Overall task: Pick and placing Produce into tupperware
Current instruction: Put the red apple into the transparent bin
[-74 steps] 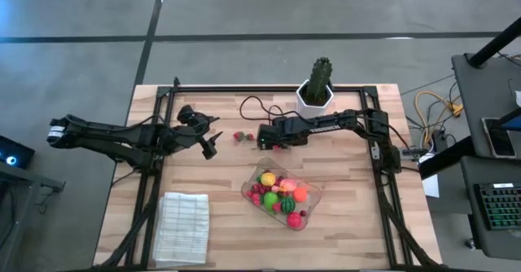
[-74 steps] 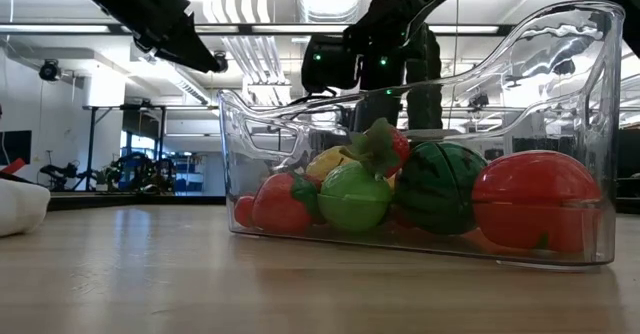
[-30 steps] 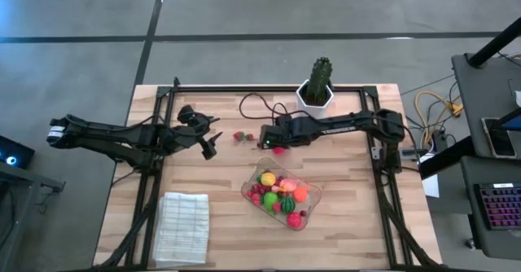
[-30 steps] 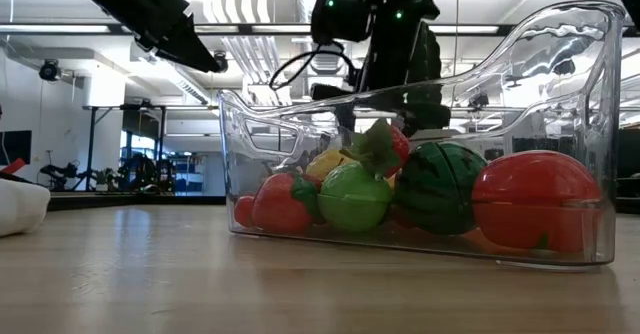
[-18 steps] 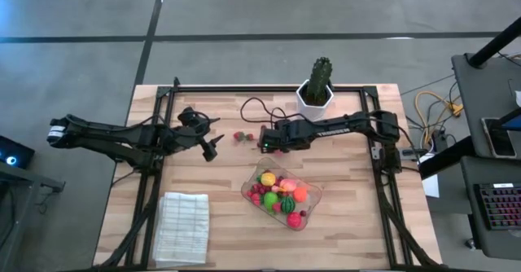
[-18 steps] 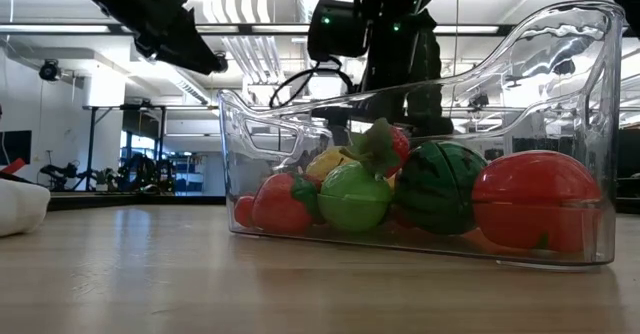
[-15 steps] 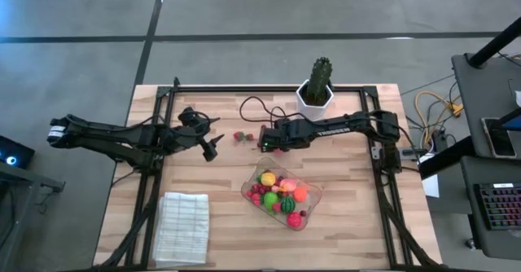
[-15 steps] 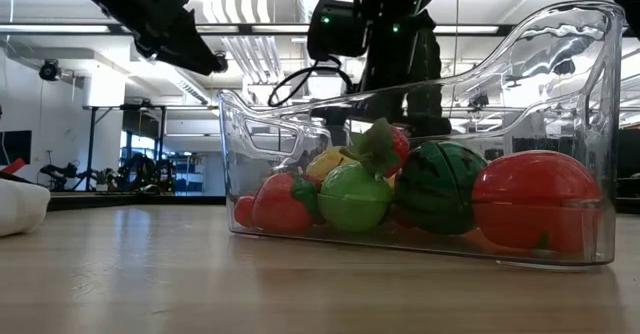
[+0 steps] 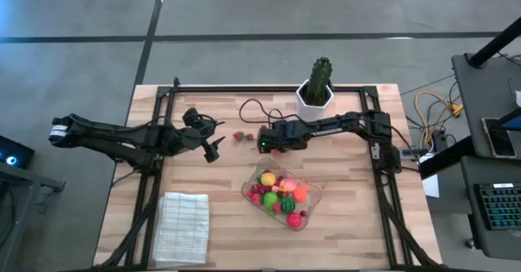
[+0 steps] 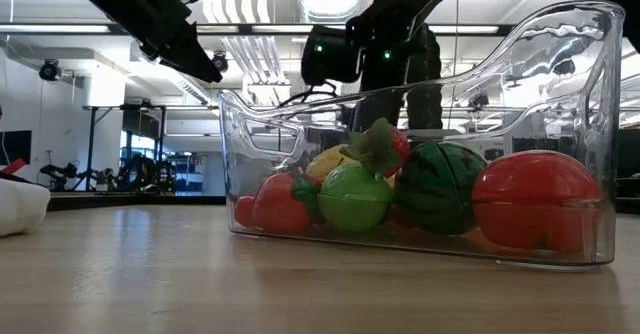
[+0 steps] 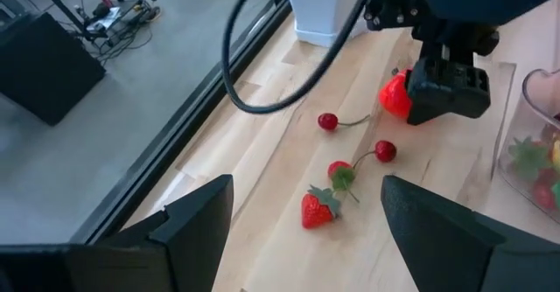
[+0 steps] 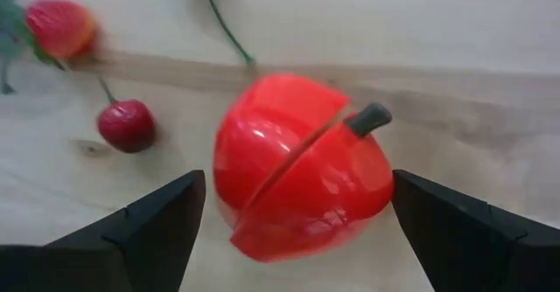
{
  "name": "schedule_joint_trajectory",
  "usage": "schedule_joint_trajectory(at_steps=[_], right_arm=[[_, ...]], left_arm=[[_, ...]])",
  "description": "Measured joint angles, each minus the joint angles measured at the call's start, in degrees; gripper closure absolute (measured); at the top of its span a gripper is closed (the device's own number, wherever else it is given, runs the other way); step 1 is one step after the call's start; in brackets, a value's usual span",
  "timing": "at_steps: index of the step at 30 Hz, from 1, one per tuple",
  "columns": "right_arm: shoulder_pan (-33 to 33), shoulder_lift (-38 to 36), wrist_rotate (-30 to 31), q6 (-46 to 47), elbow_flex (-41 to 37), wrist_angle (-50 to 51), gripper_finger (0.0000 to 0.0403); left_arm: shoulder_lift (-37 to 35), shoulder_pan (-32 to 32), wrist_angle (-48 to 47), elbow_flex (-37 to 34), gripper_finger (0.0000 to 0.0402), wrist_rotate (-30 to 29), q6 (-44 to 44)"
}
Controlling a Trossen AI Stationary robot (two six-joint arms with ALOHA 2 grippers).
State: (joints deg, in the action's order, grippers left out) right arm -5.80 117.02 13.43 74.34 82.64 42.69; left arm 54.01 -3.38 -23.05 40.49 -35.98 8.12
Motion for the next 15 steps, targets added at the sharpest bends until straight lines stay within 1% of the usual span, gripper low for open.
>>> schedule_joint_trajectory(at_steps=[9,15], right_arm=[[-1.0,0.0,1.6,-0.9,0.3,-0.1,0.0051],[-1.2,0.0,1.6,-1.1,0.3,0.1,0.0074]], left_arm=[[0.0,0.0,0.1,0.0,0.0126,0.0,-0.1],[0.1,0.0,0.1,0.0,0.0126,0.0,-0.1]])
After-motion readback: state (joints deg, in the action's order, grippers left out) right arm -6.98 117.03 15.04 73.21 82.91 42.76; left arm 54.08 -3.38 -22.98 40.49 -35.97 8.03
